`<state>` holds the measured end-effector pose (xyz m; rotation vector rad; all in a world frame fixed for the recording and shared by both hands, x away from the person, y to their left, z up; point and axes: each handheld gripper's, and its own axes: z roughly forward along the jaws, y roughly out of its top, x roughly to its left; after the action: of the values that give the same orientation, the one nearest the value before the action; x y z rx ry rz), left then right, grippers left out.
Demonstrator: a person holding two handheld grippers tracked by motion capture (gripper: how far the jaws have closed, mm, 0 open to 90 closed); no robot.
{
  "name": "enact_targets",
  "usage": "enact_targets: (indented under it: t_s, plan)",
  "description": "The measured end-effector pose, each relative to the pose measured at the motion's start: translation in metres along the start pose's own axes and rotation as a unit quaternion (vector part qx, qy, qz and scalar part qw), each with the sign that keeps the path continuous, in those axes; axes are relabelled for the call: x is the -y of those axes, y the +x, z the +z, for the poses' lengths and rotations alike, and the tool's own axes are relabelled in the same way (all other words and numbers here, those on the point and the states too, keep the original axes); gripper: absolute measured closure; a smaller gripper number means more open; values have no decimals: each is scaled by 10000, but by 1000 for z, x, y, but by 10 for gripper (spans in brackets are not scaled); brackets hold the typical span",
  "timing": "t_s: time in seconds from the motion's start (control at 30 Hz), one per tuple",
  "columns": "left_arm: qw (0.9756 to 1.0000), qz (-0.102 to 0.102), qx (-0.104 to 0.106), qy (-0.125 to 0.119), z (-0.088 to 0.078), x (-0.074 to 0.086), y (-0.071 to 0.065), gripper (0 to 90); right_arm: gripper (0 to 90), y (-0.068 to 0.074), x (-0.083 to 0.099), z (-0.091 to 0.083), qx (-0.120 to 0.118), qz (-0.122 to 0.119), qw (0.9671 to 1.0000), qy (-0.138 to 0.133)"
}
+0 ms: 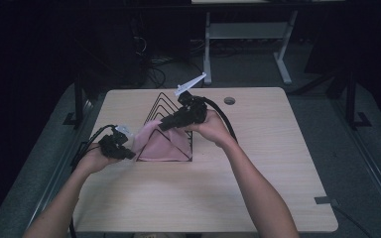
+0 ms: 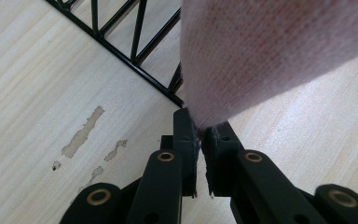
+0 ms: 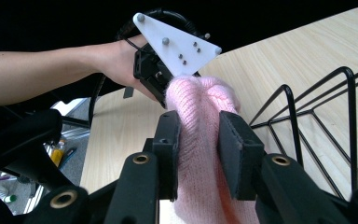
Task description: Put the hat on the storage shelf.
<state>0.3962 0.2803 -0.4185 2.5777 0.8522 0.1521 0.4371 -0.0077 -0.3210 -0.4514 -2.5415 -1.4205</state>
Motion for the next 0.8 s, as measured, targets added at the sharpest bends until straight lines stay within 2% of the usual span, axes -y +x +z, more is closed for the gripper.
enact_targets:
  t_s: [0.17,0.27,0.3,0.33,0.4,0.47,0.63,0.8]
  plan:
    - [9999,-71,34,-131,-3,1,0,761,626,2,2,-4,5,47,10000,-39]
    - [9999,12,1,-127,-7,1,-2,685,566,4,4,-9,117,-31,9999,-56]
    - [9999,4,-2,-164,-8,1,-3,667,548,5,5,-12,142,18,9999,-71]
    - [9999,44,-26,-134,-11,2,-3,643,534,7,7,-16,187,43,9997,-135]
    - [9996,-48,-6,-274,-13,2,-5,624,500,8,10,-23,256,59,9995,-198]
    - [9996,-37,-25,-273,-17,3,-4,595,478,8,14,-30,366,37,9990,-236]
    - [9990,-164,-3,-424,-23,6,-6,551,413,7,24,-48,563,165,9979,-286]
    - [9979,-275,52,-577,-27,10,-6,503,361,5,39,-67,884,200,9953,-337]
